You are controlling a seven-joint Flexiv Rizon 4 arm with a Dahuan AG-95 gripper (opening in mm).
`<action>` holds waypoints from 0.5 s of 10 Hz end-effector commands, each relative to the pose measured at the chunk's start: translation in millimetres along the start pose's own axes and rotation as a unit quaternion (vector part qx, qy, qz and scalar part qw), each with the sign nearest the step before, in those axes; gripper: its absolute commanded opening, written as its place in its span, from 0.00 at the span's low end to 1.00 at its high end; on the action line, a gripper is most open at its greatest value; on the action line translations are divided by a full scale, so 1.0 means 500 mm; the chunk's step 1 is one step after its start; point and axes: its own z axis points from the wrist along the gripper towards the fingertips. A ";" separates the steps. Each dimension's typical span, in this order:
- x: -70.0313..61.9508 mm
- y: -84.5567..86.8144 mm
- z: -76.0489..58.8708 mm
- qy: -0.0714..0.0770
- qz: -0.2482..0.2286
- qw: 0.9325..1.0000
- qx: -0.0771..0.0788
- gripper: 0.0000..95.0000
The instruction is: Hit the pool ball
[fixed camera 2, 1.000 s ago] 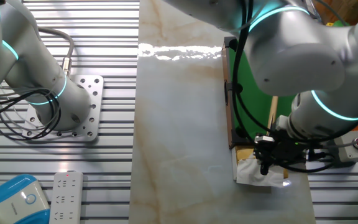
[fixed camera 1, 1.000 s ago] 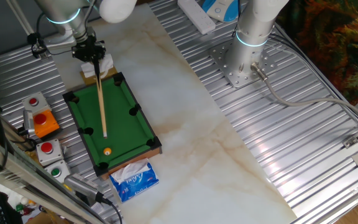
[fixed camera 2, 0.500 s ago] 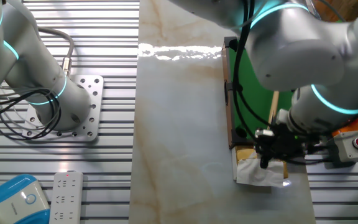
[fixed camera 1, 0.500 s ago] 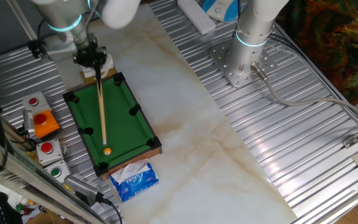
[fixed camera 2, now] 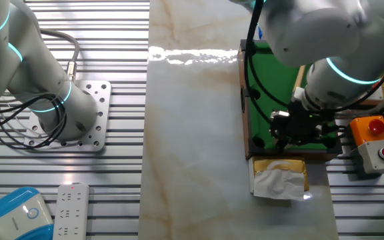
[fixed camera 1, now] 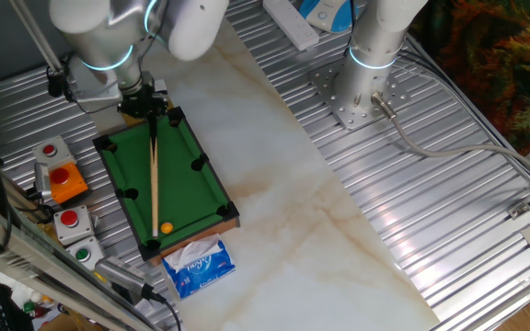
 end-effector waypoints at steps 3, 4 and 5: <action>-0.001 -0.001 0.001 0.001 0.001 1.000 0.001 0.00; 0.000 -0.002 0.000 0.001 0.000 1.000 0.001 0.00; 0.002 -0.002 0.000 0.001 -0.002 1.000 0.001 0.00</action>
